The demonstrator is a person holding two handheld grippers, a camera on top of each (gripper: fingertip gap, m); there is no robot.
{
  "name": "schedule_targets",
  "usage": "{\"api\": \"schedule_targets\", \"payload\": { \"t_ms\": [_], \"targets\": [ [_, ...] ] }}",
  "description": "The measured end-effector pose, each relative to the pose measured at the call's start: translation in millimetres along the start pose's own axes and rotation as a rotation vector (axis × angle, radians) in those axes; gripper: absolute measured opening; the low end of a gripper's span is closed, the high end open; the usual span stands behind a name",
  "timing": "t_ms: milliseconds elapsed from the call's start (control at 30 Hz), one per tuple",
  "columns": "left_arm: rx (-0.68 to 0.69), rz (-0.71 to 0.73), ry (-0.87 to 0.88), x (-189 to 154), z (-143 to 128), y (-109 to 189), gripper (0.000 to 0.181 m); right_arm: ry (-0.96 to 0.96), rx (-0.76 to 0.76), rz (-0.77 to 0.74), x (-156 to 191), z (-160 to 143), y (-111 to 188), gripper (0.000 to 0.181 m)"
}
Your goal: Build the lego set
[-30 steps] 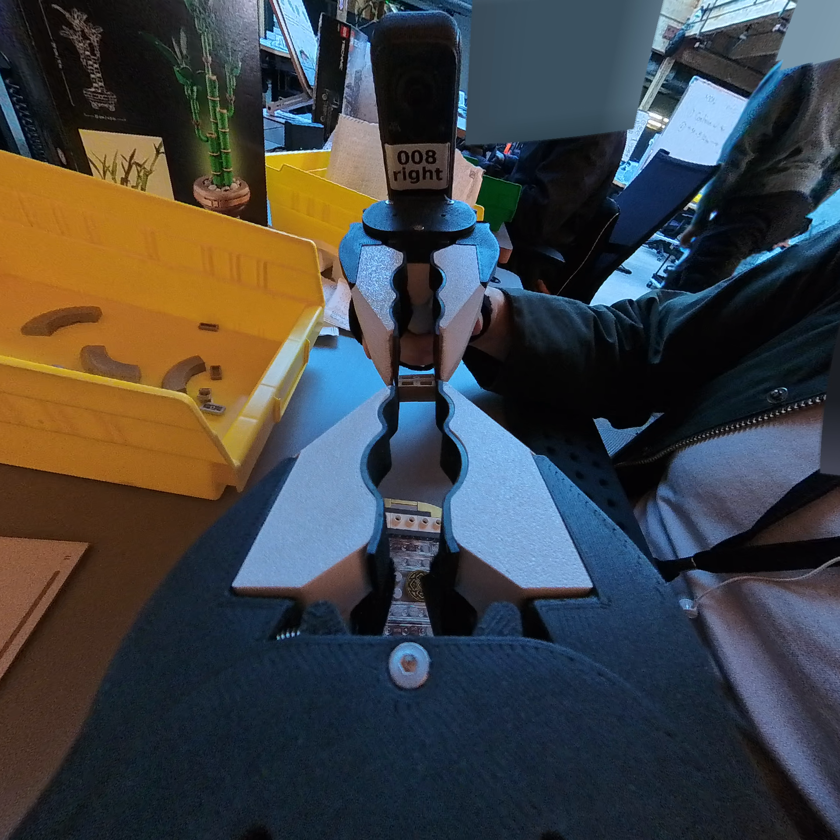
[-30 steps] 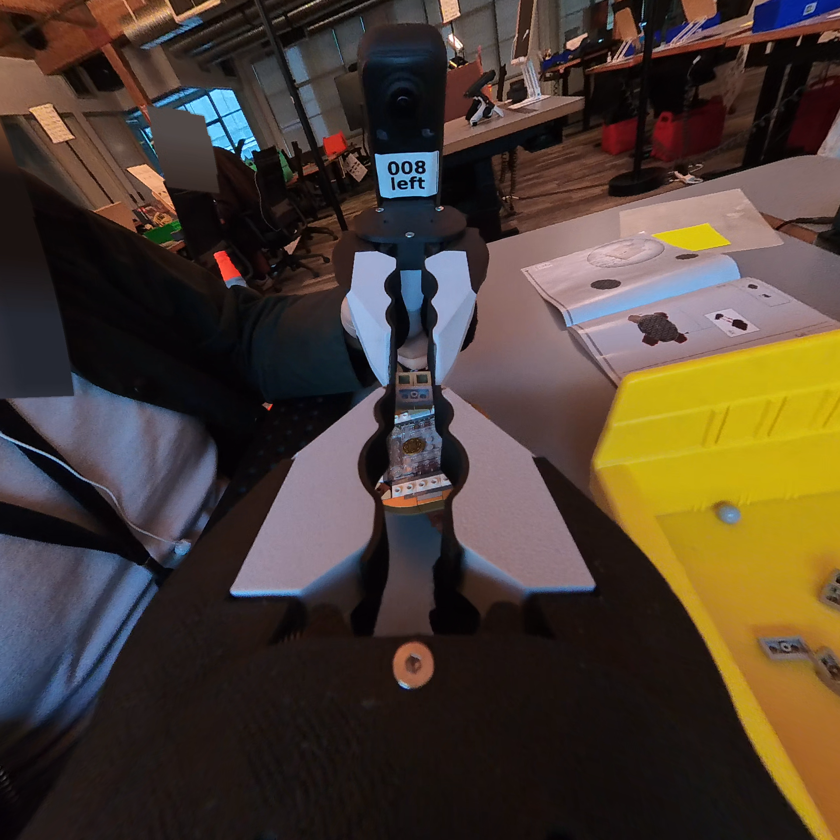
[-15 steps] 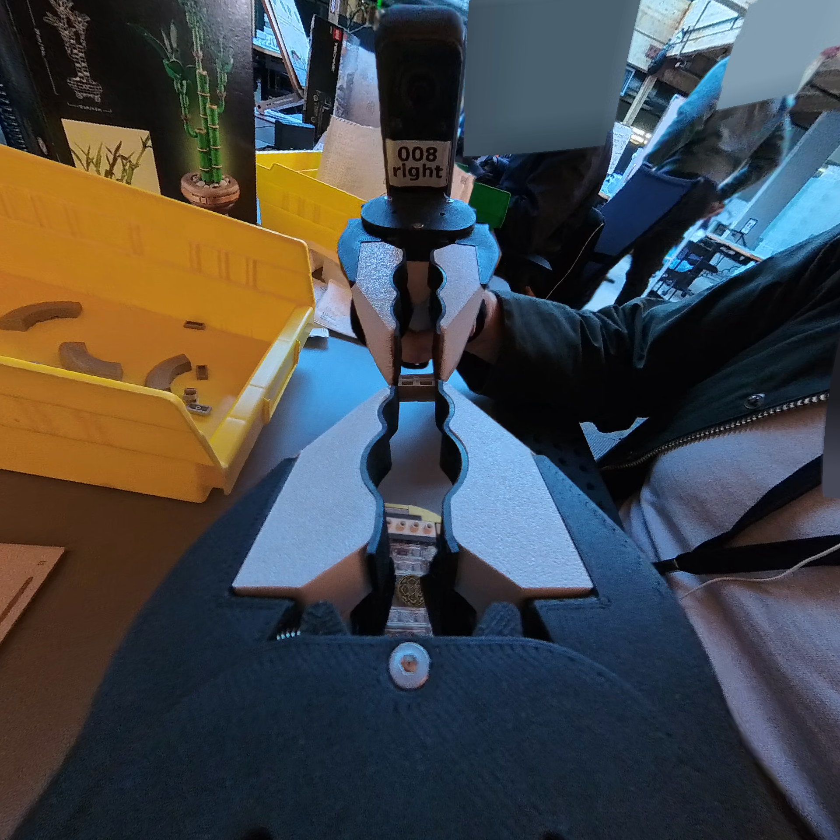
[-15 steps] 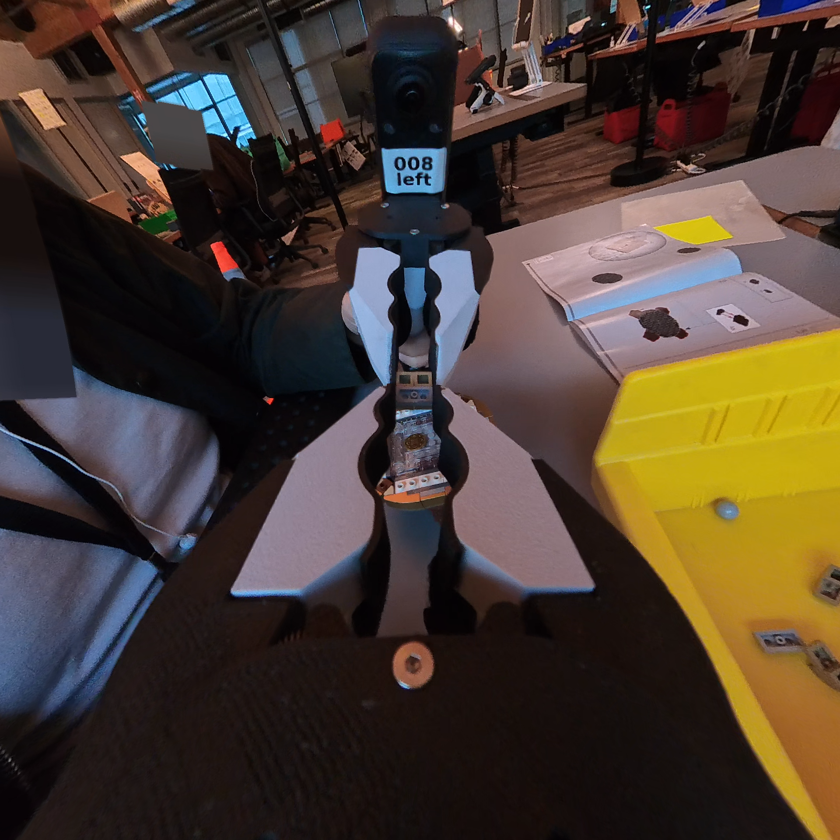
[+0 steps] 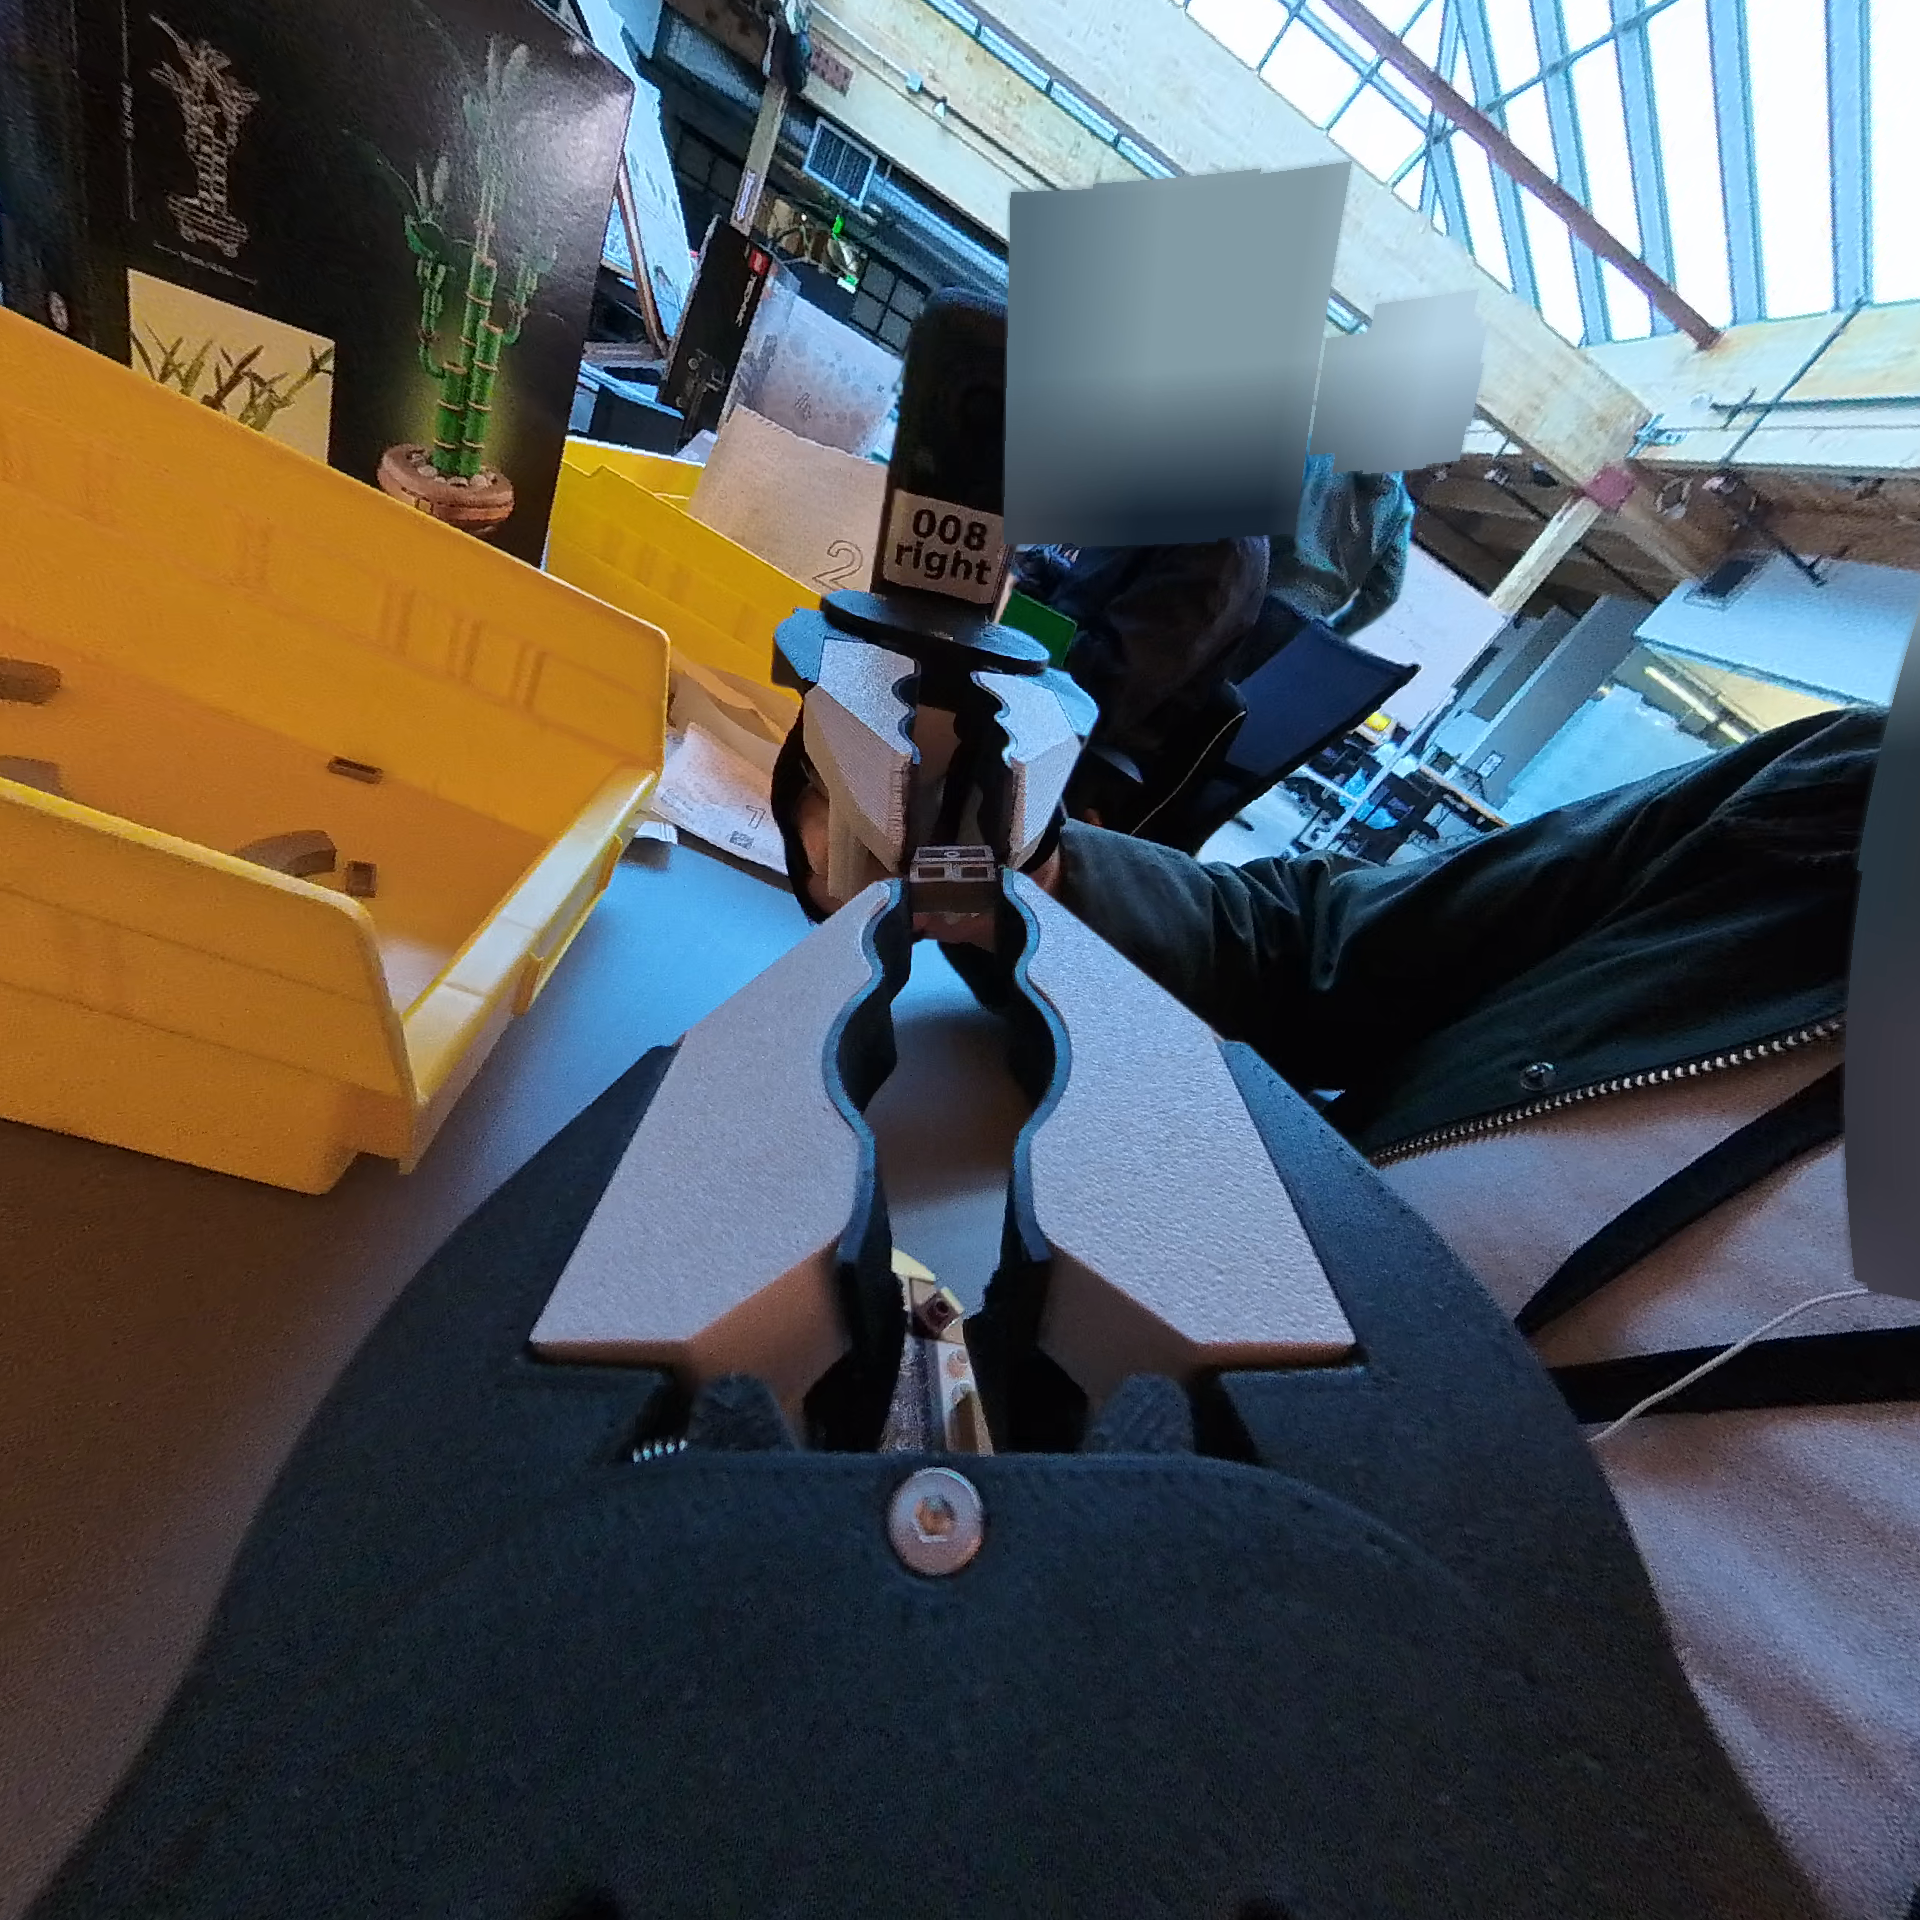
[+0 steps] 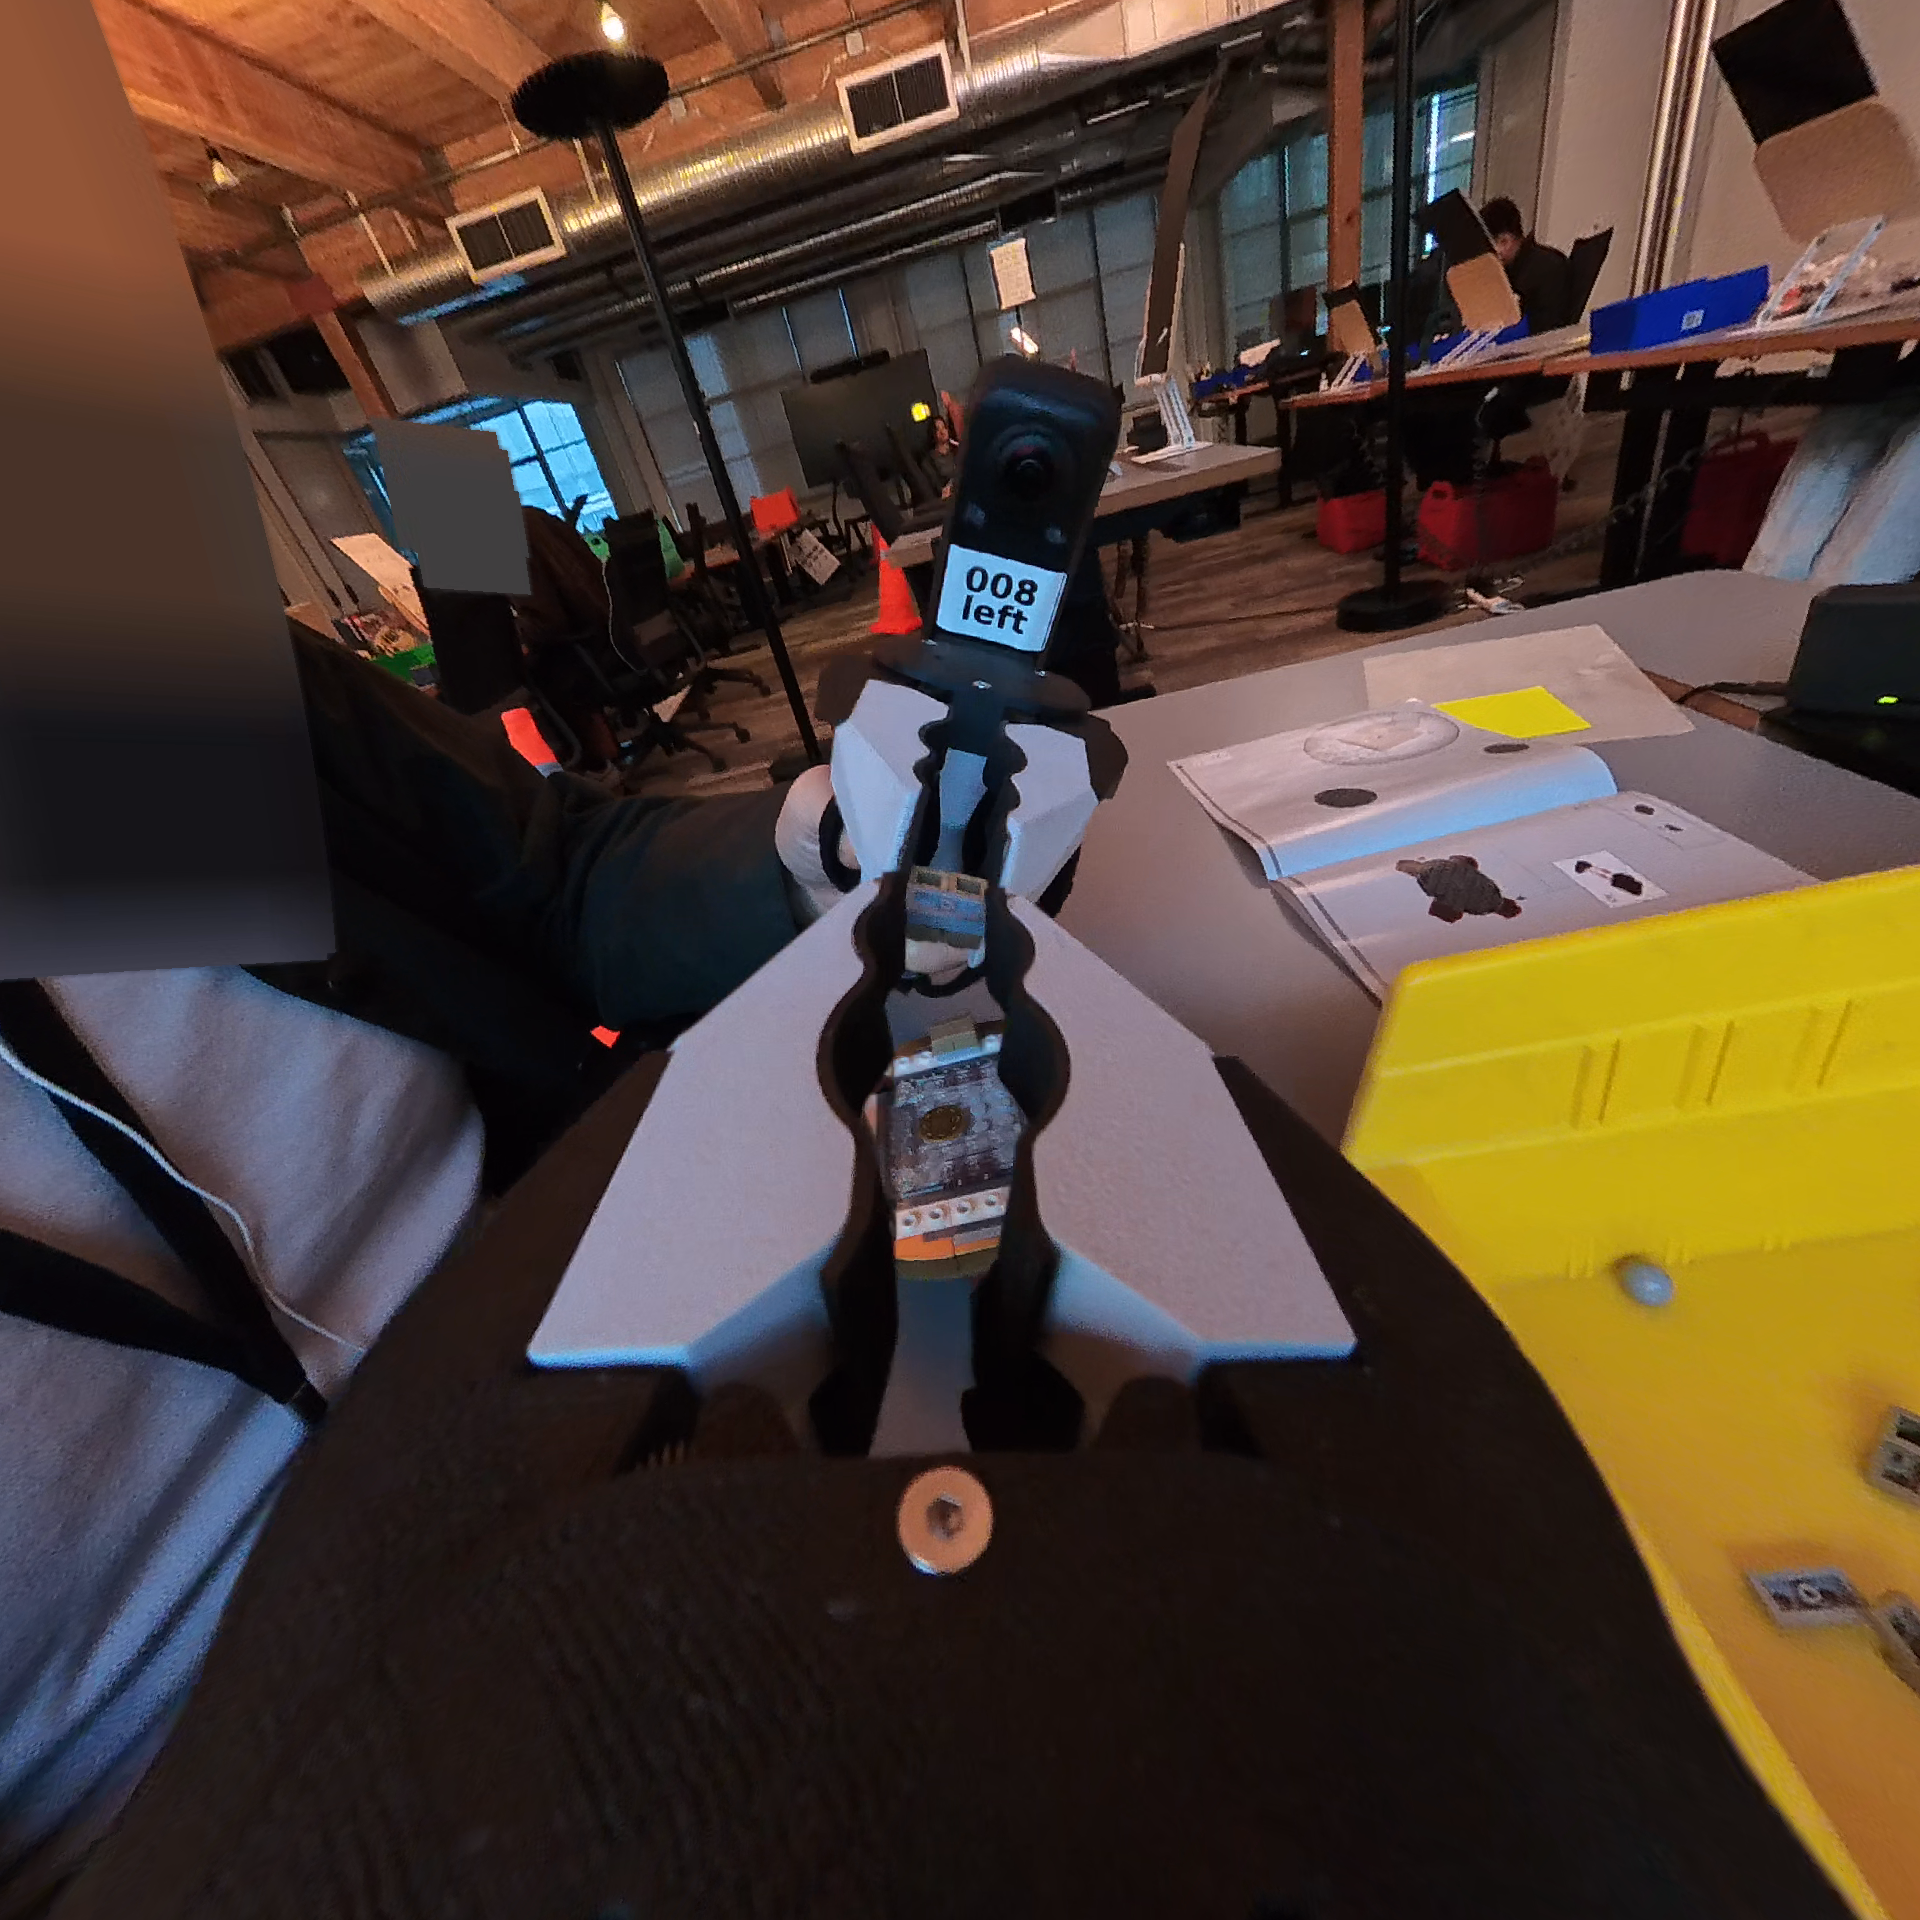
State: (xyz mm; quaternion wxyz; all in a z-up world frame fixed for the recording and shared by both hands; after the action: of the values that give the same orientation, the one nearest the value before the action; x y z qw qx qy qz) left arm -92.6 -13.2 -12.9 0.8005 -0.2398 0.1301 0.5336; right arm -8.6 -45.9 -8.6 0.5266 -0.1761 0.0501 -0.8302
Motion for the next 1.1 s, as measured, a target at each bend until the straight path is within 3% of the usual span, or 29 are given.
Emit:
{"api": "schedule_targets", "payload": {
  "t_ms": [167, 467, 633, 700, 833, 1100],
  "targets": [
    [0.054, 0.036, -0.138, -6, 2, 1, 0.014, -0.086, -0.042, 0.025, -1, -1, -1, 0.012],
    [0.025, 0.034, -0.142, -9, 6, 1, 0.014, -0.220, -0.148, 0.064, -1, 1, -4, 0.012],
    [0.031, 0.082, -0.240, -8, 8, 2, 0.014, -0.350, -0.211, 0.076, -7, -1, -5, 0.012],
    [0.041, 0.076, -0.203, -7, 6, 3, 0.014, -0.338, -0.154, 0.102, -8, -3, -6, 0.013],
    [0.083, 0.062, -0.096, 2, -5, 1, 0.014, -0.119, 0.019, 0.049, -8, -8, 2, 0.014],
    [0.256, 0.043, -0.151, 3, -24, 1, 0.014, -0.018, 0.249, 0.056, -1, -23, 8, 0.014]
  ]
}}
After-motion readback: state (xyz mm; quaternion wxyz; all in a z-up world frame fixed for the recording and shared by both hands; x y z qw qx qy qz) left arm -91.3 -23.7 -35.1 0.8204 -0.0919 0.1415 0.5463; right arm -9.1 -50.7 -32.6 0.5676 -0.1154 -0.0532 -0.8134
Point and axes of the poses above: each gripper's, where its closed fingertips meet, y back along the fingers, z out of its top, x = y × z across the jaws, the point moved 5 cm from there along y, back along the fingers, and after that the axes turned 15 degrees about -x, right-handed, at the moved point
